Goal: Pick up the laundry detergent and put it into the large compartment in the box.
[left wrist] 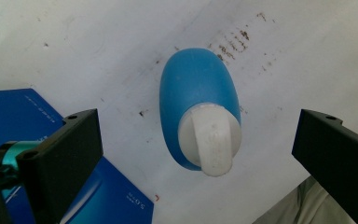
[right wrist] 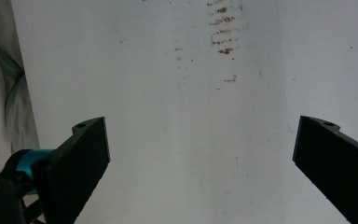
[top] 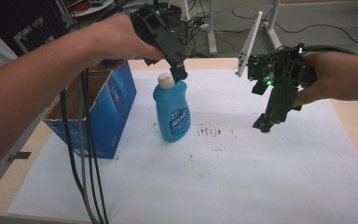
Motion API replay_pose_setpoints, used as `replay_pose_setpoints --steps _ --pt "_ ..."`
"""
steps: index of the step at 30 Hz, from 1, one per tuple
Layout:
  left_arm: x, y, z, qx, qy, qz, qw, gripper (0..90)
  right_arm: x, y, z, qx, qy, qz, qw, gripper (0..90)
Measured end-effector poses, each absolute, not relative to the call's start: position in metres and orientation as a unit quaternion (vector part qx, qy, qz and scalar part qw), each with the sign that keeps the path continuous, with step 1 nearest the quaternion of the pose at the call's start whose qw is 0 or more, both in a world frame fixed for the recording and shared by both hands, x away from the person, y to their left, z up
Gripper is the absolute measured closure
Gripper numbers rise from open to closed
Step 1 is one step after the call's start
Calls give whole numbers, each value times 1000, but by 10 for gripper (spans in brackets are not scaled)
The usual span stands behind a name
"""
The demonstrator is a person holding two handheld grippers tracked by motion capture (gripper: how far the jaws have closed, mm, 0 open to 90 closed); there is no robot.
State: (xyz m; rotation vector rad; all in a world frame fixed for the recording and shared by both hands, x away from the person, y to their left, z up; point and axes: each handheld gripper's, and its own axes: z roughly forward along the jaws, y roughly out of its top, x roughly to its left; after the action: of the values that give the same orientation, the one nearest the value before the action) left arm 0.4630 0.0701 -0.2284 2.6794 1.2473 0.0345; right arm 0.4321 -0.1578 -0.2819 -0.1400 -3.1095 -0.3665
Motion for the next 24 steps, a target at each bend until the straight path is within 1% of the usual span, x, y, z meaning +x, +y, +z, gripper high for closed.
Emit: replay_pose_setpoints --steps 7,8,11,24 --pt "461 66 -241 898 429 12 93 17 431 -158 -283 -45 -992 -116 5 29" --pt "460 63 -250 898 431 8 90 17 432 -159 -283 -44 -992 -115 3 28" --pt "460 62 -257 897 432 5 87 17 432 -160 -284 -44 -992 -116 3 28" --pt "461 57 -278 897 437 3 72 17 433 -159 -285 -44 -992 -118 5 28"
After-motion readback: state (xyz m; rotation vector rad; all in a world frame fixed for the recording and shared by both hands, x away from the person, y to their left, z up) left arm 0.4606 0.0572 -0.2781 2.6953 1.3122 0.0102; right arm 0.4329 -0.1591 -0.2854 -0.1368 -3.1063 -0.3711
